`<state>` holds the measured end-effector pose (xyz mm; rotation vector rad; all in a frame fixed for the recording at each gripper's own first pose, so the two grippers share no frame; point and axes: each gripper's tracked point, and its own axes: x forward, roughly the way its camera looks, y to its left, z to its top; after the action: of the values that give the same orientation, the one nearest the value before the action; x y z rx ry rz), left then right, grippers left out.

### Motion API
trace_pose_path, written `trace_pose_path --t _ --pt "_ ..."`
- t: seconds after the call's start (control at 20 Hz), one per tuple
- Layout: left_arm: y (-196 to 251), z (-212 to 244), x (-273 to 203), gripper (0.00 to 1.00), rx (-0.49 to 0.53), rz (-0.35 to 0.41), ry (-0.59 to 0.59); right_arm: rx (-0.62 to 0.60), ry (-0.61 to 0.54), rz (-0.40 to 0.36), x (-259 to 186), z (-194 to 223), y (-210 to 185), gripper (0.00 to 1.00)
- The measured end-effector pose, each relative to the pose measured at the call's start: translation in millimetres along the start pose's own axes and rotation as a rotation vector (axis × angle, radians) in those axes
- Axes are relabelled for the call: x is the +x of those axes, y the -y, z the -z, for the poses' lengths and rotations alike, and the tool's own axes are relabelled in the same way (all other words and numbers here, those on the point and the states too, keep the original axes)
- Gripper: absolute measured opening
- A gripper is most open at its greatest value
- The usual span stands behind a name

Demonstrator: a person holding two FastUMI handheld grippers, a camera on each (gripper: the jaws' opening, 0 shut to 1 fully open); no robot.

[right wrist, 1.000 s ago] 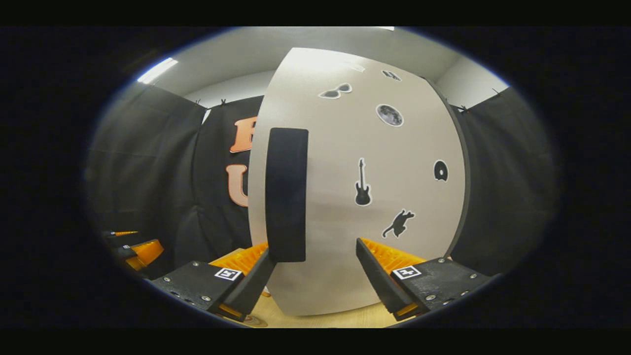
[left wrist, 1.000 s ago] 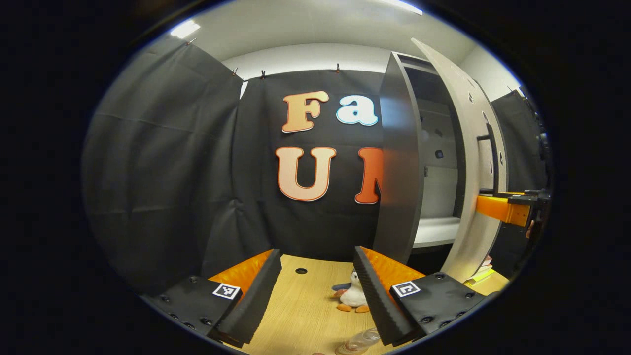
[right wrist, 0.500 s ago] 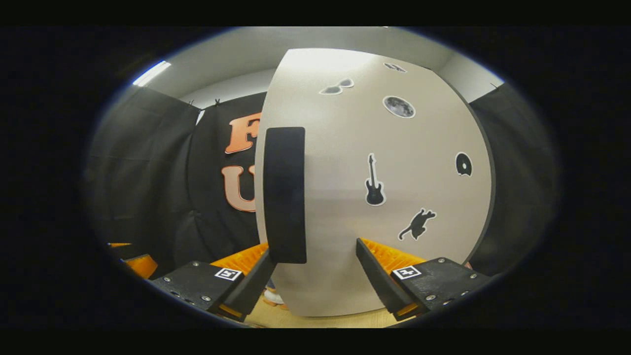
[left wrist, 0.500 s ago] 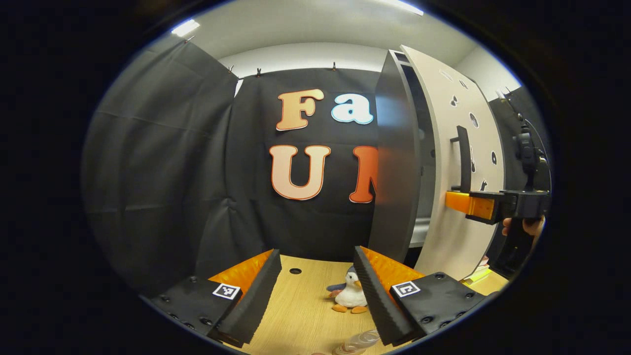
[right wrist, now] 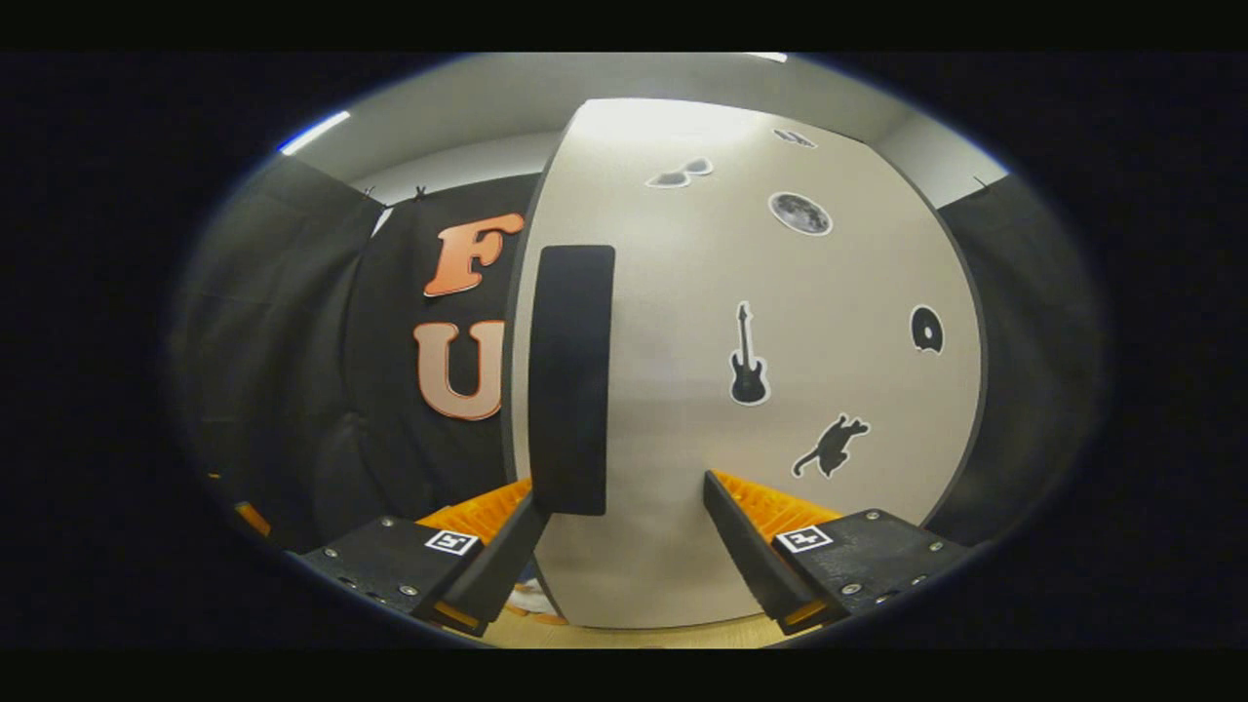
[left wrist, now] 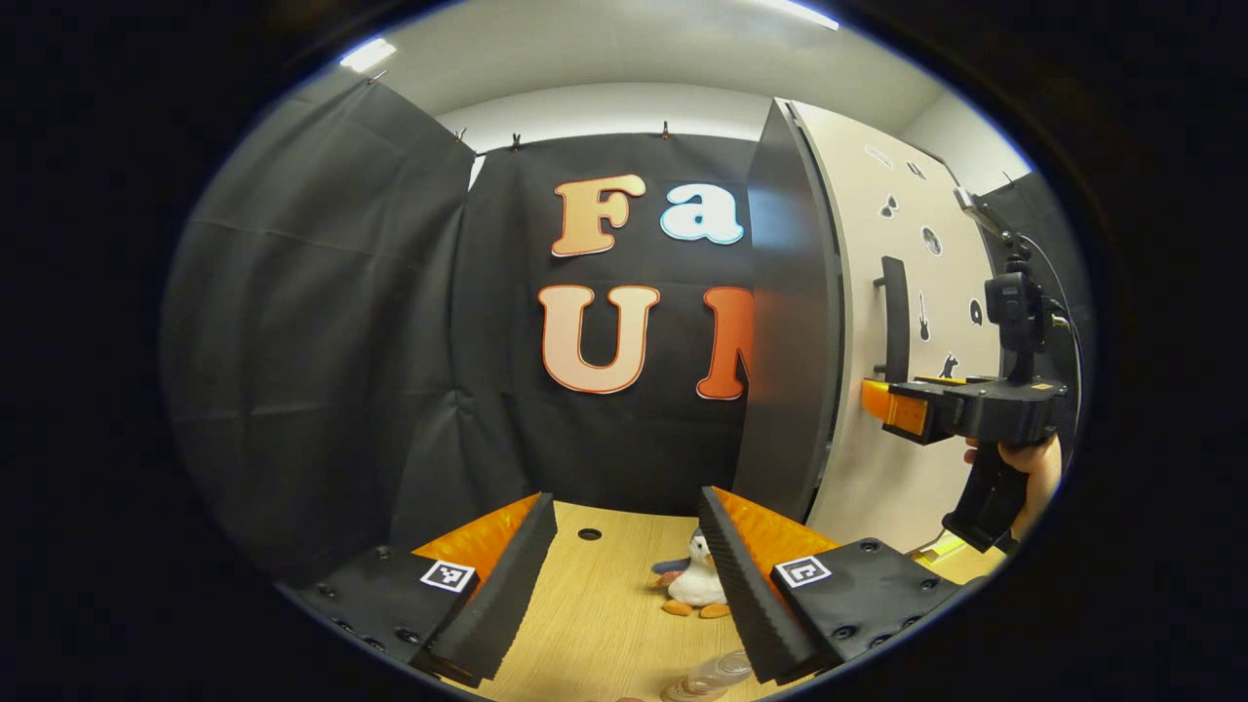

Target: Open the cabinet door with the right hand, grasp the bottle in the cabinet with the left hand and place it on the coaster, then close the cabinet door with the right hand.

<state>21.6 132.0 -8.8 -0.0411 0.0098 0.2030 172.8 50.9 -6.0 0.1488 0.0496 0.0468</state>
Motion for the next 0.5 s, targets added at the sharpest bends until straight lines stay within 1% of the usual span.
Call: trace_pose_path --t 0.15,0.5 --pt "0.0 -0.1 -2.2 0.96 0.006 0.002 0.002 0.016 -0.008 0.014 4.4 -0.4 -2.9 0.95" --pt "-0.1 4.3 -2.6 0.96 0.005 0.003 -0.013 0.010 -0.016 0.010 7.9 -1.7 -1.9 0.95"
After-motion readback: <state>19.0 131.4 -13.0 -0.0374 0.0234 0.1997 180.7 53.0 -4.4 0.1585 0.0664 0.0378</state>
